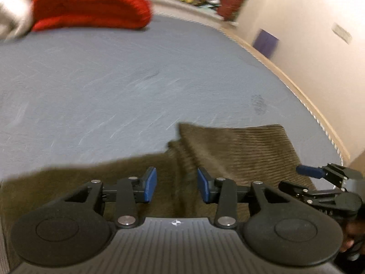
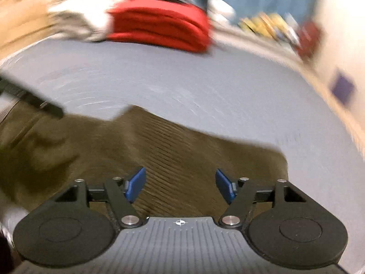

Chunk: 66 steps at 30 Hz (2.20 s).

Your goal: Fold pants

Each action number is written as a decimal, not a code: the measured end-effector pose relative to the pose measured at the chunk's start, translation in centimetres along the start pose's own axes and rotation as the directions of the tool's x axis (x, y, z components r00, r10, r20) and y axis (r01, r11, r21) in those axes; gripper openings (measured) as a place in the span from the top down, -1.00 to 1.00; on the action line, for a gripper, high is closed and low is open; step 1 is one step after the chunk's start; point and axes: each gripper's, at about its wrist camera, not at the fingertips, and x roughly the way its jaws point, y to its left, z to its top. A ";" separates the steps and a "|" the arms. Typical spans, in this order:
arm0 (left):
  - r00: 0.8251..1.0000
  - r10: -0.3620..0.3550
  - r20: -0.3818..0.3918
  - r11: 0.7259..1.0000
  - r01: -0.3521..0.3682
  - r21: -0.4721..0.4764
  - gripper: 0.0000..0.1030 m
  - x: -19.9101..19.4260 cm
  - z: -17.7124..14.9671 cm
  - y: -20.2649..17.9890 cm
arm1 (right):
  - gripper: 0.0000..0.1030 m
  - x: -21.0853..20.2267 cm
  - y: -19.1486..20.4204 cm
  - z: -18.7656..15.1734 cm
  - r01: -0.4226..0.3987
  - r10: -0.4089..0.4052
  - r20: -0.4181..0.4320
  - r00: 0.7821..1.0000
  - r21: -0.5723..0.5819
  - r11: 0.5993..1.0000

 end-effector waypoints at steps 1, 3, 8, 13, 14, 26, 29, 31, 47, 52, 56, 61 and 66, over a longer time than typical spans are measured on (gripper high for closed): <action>1.000 -0.003 0.027 0.999 0.001 0.054 0.15 0.0 0.2 -1.2 | -0.40 0.4 -1.0 -0.3 0.004 -0.003 -0.027 1.000 0.049 0.999; 0.996 -0.036 0.084 0.985 0.021 0.173 0.15 0.1 0.5 -3.8 | -0.40 0.6 -2.6 -0.9 0.039 -0.034 -0.050 0.998 0.103 0.994; 0.997 -0.044 0.068 0.924 0.015 0.383 0.15 2.8 -0.8 -8.5 | -0.40 0.4 -5.1 -2.4 0.078 -0.067 -0.063 0.996 0.177 0.981; 0.972 0.212 -0.099 0.894 -0.152 0.421 -0.04 8.6 -3.1 -7.2 | -0.42 0.1 -7.5 -3.2 0.150 -0.132 -0.094 0.987 0.214 0.965; 0.975 0.193 -0.111 0.915 -0.138 0.378 -0.05 8.5 -2.8 -6.7 | -0.45 0.0 -7.9 -3.3 0.163 -0.145 -0.095 0.985 0.225 0.961; 0.970 0.236 -0.062 0.937 -0.210 0.278 -0.19 5.2 -1.7 -5.4 | -0.65 0.4 -12.7 -6.5 0.226 -0.175 -0.173 0.969 0.343 0.912; 0.969 0.241 -0.057 0.941 -0.219 0.260 -0.24 5.2 -1.4 -5.1 | -0.65 0.5 -13.2 -6.8 0.197 -0.135 -0.180 0.974 0.388 0.900; 0.969 0.239 -0.055 0.943 -0.218 0.253 -0.28 5.1 -1.3 -5.2 | -0.66 0.7 -13.6 -6.9 0.180 -0.110 -0.187 0.976 0.410 0.894; 0.997 0.079 0.005 0.989 -0.079 0.128 -0.52 2.6 0.1 -5.3 | 0.35 -0.6 -12.3 -6.6 0.085 -0.031 -0.126 0.992 0.448 0.890; 0.986 -0.166 0.020 0.986 0.166 0.031 -0.66 0.8 1.0 -6.9 | 0.41 -5.0 -6.5 -4.6 0.106 -0.118 0.066 0.991 0.163 0.981; 0.906 -0.423 -0.001 0.902 0.421 -0.095 -0.92 0.3 2.0 -8.0 | 0.42 -8.0 0.7 -4.2 0.095 -0.061 0.230 0.971 -0.139 0.986; 0.875 -0.482 -0.053 0.876 0.480 -0.044 -0.99 -0.1 3.0 -9.6 | 0.42 -9.4 8.7 -6.1 0.085 0.072 0.325 0.943 -0.444 0.892; 0.965 -0.234 -0.121 0.972 0.233 -0.021 -0.35 1.2 2.2 -8.0 | 0.42 -9.6 12.8 -6.7 0.054 0.161 0.330 0.930 -0.558 0.828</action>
